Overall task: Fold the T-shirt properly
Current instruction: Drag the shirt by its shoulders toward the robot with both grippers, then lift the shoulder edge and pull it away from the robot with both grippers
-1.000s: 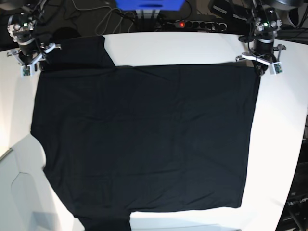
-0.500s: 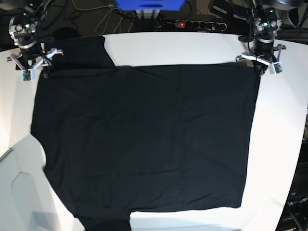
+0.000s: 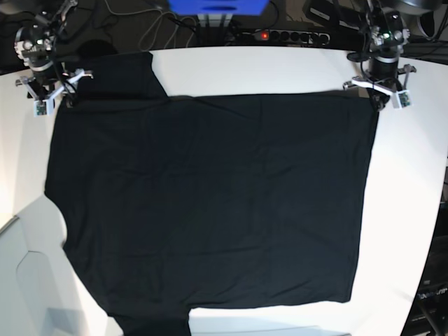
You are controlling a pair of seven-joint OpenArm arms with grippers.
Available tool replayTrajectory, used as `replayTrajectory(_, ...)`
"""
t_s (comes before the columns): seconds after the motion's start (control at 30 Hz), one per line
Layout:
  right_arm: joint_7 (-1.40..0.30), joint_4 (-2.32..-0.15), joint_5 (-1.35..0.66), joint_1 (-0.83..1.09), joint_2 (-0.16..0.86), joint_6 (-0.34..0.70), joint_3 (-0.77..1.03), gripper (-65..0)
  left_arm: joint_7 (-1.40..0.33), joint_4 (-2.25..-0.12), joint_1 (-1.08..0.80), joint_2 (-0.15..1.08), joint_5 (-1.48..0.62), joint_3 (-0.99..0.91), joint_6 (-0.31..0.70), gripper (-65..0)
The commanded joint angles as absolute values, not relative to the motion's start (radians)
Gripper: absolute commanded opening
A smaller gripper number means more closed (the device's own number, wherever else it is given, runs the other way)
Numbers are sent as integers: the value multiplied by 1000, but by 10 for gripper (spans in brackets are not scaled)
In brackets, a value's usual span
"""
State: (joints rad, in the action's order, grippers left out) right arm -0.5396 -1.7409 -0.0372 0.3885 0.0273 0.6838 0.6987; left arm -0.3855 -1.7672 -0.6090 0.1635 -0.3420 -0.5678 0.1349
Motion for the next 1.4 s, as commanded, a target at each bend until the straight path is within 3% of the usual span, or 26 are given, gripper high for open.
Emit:
replayTrajectory(0.0, -522, -1756, -50, 387, 38, 698, 699, -334, -361, -1781, -613, 173, -344, -575, 131, -649)
replayTrajectory(0.07, -522, -1756, -50, 387, 38, 698, 679, -354, -361, -1781, -613, 173, -344, -575, 131, -649)
replayTrajectory(0.13, -522, -1756, -50, 390, 42, 698, 659, -419, -361, -1781, -613, 173, -344, -575, 131, -649)
replayTrajectory(0.27, -522, -1756, -48, 389, 47, 698, 648, -650, -361, -1781, -613, 173, -344, -575, 131, -649)
replayTrajectory(1.2, -524, -1883, -45, 291, 48, 698, 702, -650, -361, -1790, -553, 173, -344, -575, 127, -649)
replayTrajectory(1.37, -599, -1882, -45, 216, 50, 698, 700, -650, -361, -1782, -501, 173, -346, -575, 125, -649)
